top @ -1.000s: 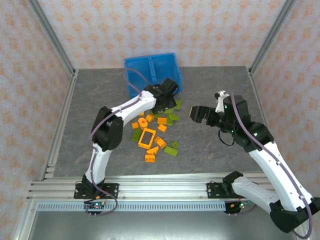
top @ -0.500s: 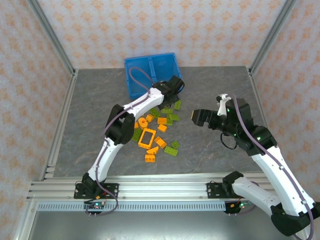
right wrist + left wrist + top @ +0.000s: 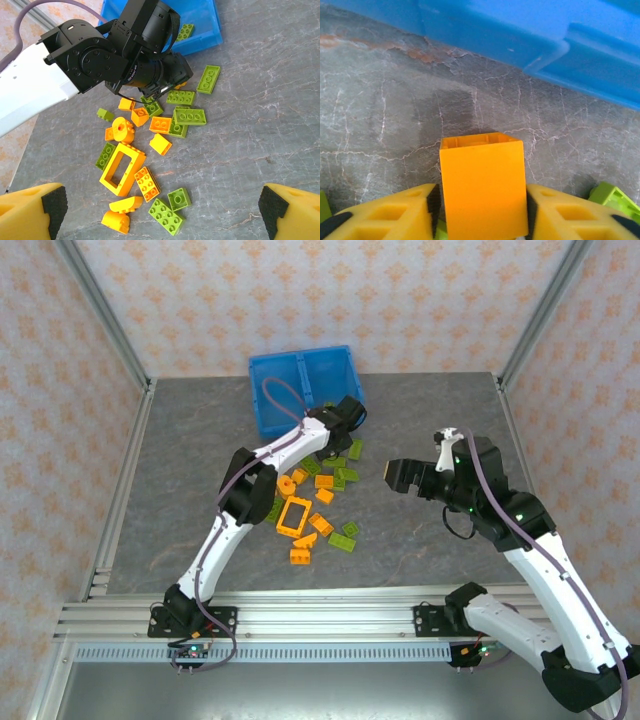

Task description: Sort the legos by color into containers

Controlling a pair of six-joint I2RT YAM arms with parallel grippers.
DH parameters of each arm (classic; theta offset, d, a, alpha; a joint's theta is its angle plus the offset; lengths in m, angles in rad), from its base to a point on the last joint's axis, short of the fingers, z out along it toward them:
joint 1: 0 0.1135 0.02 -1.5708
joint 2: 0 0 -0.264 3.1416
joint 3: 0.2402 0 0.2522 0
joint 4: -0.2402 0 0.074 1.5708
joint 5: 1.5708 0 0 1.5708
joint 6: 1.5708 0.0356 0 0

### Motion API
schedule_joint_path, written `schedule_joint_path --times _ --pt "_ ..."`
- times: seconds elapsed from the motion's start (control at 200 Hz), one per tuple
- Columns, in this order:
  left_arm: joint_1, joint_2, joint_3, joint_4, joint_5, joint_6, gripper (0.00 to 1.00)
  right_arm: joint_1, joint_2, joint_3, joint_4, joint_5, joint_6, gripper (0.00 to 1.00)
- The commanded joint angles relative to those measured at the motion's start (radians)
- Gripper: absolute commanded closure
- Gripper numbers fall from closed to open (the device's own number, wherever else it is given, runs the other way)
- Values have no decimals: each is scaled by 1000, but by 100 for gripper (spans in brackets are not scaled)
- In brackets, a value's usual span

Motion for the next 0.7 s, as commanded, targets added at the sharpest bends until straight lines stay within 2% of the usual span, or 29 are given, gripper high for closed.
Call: schedule_joint_path --times 0.0,0.115,0.305,0.39,0.495,0.571,0.696 --pt "7 1 37 -53 -46 18 59 2 -9 36 -16 36 -1 1" --pt "2 -43 35 -69 -40 46 69 2 -9 40 -16 49 9 1" --pt "-15 -207 0 -102 -41 120 72 3 -9 40 -6 53 32 0" --pt "-16 -308 -33 -97 -92 166 72 3 -8 29 17 18 37 1" --pt "-5 -392 -30 -116 -212 247 72 2 -9 8 51 -6 59 1" --pt "21 -422 -25 -118 -291 304 72 2 -9 -4 70 -12 75 1" --pt "88 -406 3 -88 -318 396 72 2 -6 -6 83 -15 91 1"
